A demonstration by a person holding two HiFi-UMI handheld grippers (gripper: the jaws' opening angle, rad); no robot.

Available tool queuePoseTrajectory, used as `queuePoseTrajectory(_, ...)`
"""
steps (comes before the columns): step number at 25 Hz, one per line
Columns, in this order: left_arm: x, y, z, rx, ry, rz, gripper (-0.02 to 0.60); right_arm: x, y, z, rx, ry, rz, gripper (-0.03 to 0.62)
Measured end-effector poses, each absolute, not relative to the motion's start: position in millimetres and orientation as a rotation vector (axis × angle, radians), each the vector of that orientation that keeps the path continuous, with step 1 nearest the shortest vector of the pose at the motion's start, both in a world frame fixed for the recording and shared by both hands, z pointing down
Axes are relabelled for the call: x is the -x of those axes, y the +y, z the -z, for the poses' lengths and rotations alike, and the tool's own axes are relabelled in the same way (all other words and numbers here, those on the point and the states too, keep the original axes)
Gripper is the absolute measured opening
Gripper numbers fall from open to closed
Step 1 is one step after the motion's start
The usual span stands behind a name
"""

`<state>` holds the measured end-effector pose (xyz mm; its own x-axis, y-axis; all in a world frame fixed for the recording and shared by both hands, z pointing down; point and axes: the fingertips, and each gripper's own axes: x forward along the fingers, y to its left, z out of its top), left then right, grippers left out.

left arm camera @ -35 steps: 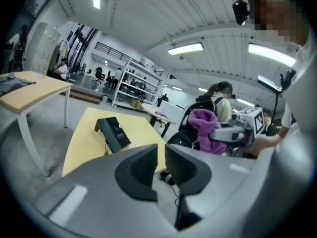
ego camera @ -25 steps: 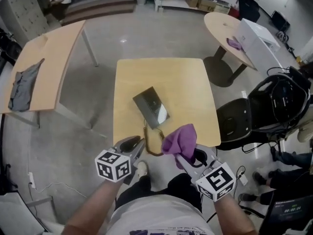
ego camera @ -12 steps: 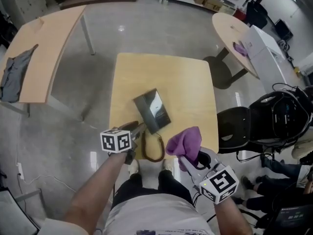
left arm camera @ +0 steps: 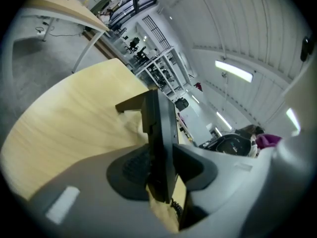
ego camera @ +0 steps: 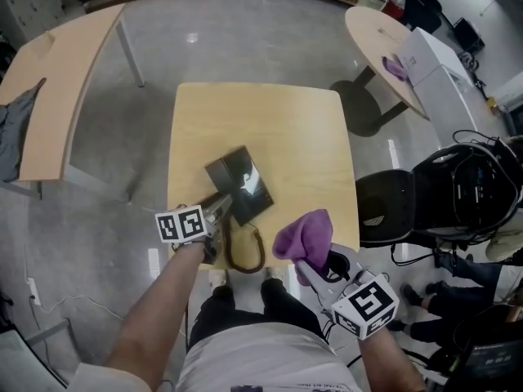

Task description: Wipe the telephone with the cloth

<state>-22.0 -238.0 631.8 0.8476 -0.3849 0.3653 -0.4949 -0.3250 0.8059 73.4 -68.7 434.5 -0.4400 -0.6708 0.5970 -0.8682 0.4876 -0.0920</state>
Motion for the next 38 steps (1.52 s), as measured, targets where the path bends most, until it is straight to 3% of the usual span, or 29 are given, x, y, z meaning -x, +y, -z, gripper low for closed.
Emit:
queuePoseTrajectory(11,15.7,-244.0,-631.6,-1.917,-0.650,-0.098,0.147,-84.8,-60.9,-437.8,-1.294,-2.217,-0.577,0.115)
queuePoseTrajectory(25,18.0,-233.3,-614.7,-1.925,-0.723,-0.104,0.087,-83.3,-65.6,-434.4,-1.307,-2.246,-0.573,0.115)
queuePoseTrajectory(38,24.7,-217.4,-571.2,-1.916,-0.626,0.019,0.086,-100.7,-76.8,-427.7,-1.324,-2.280,-0.544,0.115)
